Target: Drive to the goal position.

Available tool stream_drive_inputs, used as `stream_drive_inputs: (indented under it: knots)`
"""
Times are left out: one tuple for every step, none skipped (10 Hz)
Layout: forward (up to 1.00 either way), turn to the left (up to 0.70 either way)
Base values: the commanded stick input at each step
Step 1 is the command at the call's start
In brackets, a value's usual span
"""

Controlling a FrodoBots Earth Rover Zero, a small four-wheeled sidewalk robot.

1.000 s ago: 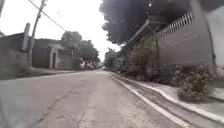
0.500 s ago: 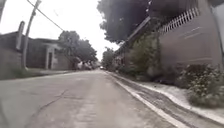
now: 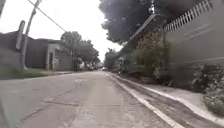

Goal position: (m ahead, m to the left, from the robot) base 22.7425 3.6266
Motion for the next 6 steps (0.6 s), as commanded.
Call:
stream_drive_inputs:
  knots:
    - [0.7, 0.0]
    - [0.7, 0.0]
    - [0.7, 0.0]
    - [0.7, 0.0]
    - [0.7, 0.0]
    - [0.7, 0.0]
